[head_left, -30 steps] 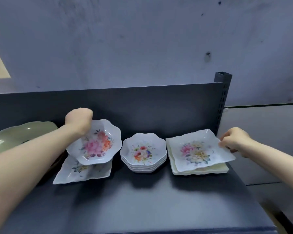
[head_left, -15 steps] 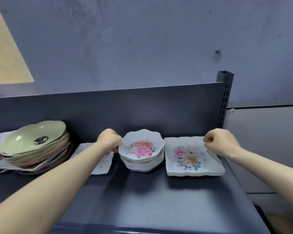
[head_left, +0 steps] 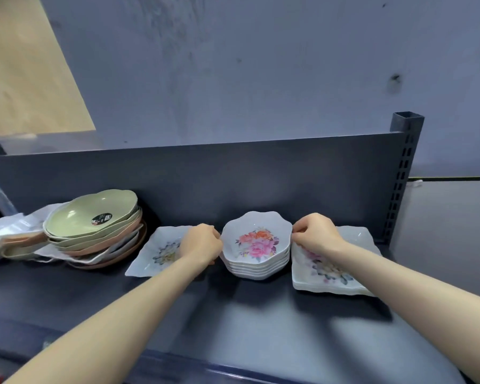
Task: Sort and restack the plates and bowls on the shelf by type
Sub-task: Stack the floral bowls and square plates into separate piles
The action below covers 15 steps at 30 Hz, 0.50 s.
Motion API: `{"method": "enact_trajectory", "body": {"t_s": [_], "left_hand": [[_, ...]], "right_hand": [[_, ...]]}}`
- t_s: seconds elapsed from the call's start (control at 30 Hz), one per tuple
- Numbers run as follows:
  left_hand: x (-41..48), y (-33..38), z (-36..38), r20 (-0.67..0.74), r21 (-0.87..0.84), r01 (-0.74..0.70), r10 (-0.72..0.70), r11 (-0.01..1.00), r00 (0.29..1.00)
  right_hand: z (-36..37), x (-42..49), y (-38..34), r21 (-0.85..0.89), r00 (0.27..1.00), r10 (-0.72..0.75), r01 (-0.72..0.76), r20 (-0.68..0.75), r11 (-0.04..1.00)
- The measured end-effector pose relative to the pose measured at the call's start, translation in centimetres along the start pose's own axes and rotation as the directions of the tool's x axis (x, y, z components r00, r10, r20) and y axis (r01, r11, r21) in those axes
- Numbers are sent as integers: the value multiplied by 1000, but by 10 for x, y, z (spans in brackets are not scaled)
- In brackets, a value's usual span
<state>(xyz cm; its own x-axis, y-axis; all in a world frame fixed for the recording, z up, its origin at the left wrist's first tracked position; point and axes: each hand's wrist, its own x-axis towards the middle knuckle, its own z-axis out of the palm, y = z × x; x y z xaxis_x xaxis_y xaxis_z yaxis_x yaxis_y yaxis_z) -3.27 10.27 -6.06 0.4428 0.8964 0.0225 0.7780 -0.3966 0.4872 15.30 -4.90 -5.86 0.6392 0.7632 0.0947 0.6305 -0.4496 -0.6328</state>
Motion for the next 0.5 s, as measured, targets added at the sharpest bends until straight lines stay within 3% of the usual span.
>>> {"method": "enact_trajectory", "body": {"t_s": [0.13, 0.37, 0.5], "left_hand": [[-6, -9, 3, -50, 66, -70, 73, 995, 996], [-15, -21, -10, -115, 107, -161, 173, 981, 978], [-6, -62, -39, -144, 134, -216, 235, 967, 961]], "right_hand": [[10, 17, 0, -22, 999, 24, -24, -25, 999], [22, 29, -3, -281, 998, -46, 33, -42, 959], [12, 17, -35, -253, 975, -122, 73, -184, 965]]}}
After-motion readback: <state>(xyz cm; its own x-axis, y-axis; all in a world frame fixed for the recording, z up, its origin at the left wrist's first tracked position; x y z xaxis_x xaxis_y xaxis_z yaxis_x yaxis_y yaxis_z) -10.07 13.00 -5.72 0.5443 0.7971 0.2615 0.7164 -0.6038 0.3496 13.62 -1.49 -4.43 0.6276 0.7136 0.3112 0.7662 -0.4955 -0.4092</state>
